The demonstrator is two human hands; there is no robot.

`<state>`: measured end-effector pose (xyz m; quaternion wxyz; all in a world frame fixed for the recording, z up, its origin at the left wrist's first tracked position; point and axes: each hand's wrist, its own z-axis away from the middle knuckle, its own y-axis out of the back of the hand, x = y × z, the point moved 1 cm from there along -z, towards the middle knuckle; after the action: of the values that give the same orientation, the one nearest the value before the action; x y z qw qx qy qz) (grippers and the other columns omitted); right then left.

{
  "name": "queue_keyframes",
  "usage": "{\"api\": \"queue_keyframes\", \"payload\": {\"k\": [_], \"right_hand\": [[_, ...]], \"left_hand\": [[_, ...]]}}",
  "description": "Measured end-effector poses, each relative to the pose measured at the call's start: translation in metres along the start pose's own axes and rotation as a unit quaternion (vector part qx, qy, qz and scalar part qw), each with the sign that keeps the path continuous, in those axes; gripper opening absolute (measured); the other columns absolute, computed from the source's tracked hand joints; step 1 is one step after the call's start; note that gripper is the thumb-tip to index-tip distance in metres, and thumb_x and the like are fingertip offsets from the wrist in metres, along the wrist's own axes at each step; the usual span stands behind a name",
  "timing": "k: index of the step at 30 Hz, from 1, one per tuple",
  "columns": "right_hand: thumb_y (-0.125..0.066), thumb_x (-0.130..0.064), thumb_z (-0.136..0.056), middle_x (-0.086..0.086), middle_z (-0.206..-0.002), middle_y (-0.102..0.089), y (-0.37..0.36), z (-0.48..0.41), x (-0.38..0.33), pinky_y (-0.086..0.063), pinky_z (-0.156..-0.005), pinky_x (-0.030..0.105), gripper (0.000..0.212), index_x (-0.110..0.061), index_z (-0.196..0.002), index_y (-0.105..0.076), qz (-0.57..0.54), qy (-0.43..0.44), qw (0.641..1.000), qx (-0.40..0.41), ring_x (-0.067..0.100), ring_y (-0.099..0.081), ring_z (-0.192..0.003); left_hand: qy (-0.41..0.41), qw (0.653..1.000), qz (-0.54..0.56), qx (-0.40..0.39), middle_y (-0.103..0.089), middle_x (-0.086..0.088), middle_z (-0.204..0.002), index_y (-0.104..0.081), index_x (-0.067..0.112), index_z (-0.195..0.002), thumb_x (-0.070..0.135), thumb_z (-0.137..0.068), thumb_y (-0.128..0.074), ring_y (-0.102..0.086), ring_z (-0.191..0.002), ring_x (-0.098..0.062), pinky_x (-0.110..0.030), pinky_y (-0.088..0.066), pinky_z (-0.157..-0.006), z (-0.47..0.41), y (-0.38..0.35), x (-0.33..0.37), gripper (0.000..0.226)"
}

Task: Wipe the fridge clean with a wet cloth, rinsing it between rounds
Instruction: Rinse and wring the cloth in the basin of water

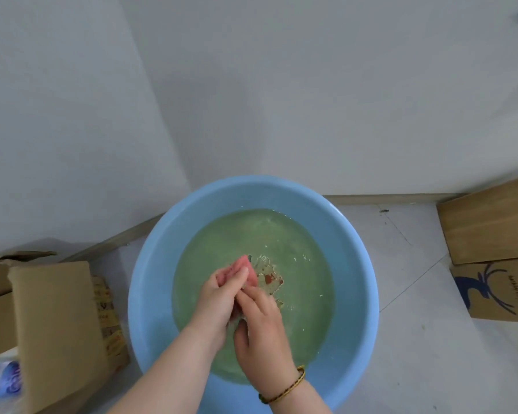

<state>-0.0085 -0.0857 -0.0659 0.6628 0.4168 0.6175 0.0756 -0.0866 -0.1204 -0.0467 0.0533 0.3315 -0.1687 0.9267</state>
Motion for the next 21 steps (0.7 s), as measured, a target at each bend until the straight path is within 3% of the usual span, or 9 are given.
{"api": "queue_keyframes", "payload": {"k": [3, 6, 8, 10, 12, 15, 18, 19, 21], "right_hand": [[-0.048, -0.022, -0.066, -0.008, -0.129, -0.037, 0.012, 0.005, 0.003, -0.026, -0.105, 0.016, 0.066, -0.030, -0.129, -0.031, -0.055, -0.065, 0.994, 0.075, -0.002, -0.028, -0.127], [-0.062, -0.028, -0.064, -0.012, -0.139, -0.030, 0.022, -0.011, -0.007, -0.026, -0.110, 0.017, 0.089, -0.032, -0.137, -0.011, -0.240, -0.189, 0.950, -0.060, -0.004, -0.030, -0.130], [-0.061, -0.011, -0.069, -0.015, -0.126, -0.045, 0.029, -0.023, -0.003, -0.036, -0.094, 0.008, 0.076, -0.023, -0.136, -0.027, -0.249, -0.209, 0.932, -0.156, -0.013, -0.046, -0.111], [-0.059, -0.006, -0.069, -0.004, -0.108, -0.062, 0.039, -0.037, 0.000, -0.043, -0.076, 0.014, 0.051, -0.021, -0.117, -0.051, -0.094, -0.155, 0.971, -0.158, 0.006, -0.058, -0.094], [-0.062, -0.016, -0.063, -0.003, -0.072, -0.062, 0.049, -0.048, 0.003, -0.036, -0.054, 0.015, 0.024, -0.025, -0.084, -0.057, 0.088, -0.049, 0.994, -0.032, 0.013, -0.056, -0.066], [-0.052, -0.022, -0.069, 0.000, -0.070, -0.049, 0.051, -0.052, 0.014, -0.034, -0.062, 0.021, 0.014, -0.021, -0.074, -0.040, 0.209, 0.166, 0.961, 0.077, 0.014, -0.038, -0.066], [-0.049, -0.017, -0.074, 0.005, -0.094, -0.047, 0.055, -0.056, 0.007, -0.040, -0.089, 0.037, 0.010, -0.015, -0.078, -0.040, 0.227, 0.290, 0.926, 0.079, 0.021, -0.045, -0.083], [-0.051, -0.020, -0.071, 0.004, -0.093, -0.052, 0.055, -0.057, 0.004, -0.043, -0.089, 0.037, 0.014, -0.016, -0.078, -0.039, 0.253, 0.316, 0.913, 0.057, 0.020, -0.049, -0.083], [-0.053, -0.027, -0.062, -0.003, -0.074, -0.060, 0.052, -0.054, 0.001, -0.049, -0.063, 0.026, 0.025, -0.019, -0.077, -0.035, 0.290, 0.304, 0.907, -0.030, 0.015, -0.055, -0.064]], "left_hand": [[-0.009, 0.999, 0.016, -0.037, -0.067, -0.003, -0.057, -0.058, 0.013, -0.078, 0.025, -0.092, -0.045, -0.057, -0.047, -0.016, -0.022, -0.046, -0.046, 0.011, -0.009, 0.010, 0.023], [-0.027, 0.997, -0.054, -0.053, -0.069, -0.002, -0.060, -0.060, 0.013, -0.075, 0.039, -0.087, -0.044, -0.062, -0.059, -0.018, -0.026, -0.048, -0.059, 0.017, -0.019, 0.020, 0.033], [-0.024, 0.993, -0.106, -0.042, -0.067, -0.002, -0.061, -0.061, 0.012, -0.067, 0.040, -0.090, -0.041, -0.061, -0.066, -0.015, -0.025, -0.046, -0.067, 0.016, -0.018, 0.024, 0.042], [-0.005, 0.989, -0.128, -0.068, -0.062, -0.009, -0.073, -0.061, 0.011, -0.069, 0.037, -0.093, -0.037, -0.054, -0.074, -0.018, -0.026, -0.039, -0.071, 0.017, -0.016, 0.030, 0.043], [0.013, 0.983, -0.143, -0.111, -0.056, -0.011, -0.082, -0.060, 0.009, -0.074, 0.022, -0.093, -0.041, -0.051, -0.073, -0.017, -0.022, -0.042, -0.065, 0.020, -0.013, 0.038, 0.030], [0.091, 0.965, -0.102, -0.223, -0.056, -0.010, -0.101, -0.056, 0.012, -0.097, 0.001, -0.084, -0.058, -0.058, -0.078, -0.018, -0.027, -0.055, -0.061, 0.024, -0.008, 0.047, 0.017], [0.200, 0.889, -0.215, -0.351, -0.062, -0.008, -0.094, -0.053, 0.013, -0.105, 0.005, -0.062, -0.069, -0.067, -0.076, -0.018, -0.029, -0.055, -0.053, 0.023, -0.006, 0.054, 0.047], [0.213, 0.856, -0.286, -0.375, -0.065, -0.004, -0.082, -0.056, 0.010, -0.096, 0.006, -0.063, -0.065, -0.067, -0.067, -0.013, -0.023, -0.051, -0.046, 0.024, -0.007, 0.057, 0.034], [0.224, 0.774, -0.443, -0.393, -0.064, 0.006, -0.057, -0.062, 0.013, -0.076, 0.008, -0.068, -0.059, -0.057, -0.048, -0.002, -0.014, -0.038, -0.038, 0.022, -0.011, 0.061, 0.009]]}}
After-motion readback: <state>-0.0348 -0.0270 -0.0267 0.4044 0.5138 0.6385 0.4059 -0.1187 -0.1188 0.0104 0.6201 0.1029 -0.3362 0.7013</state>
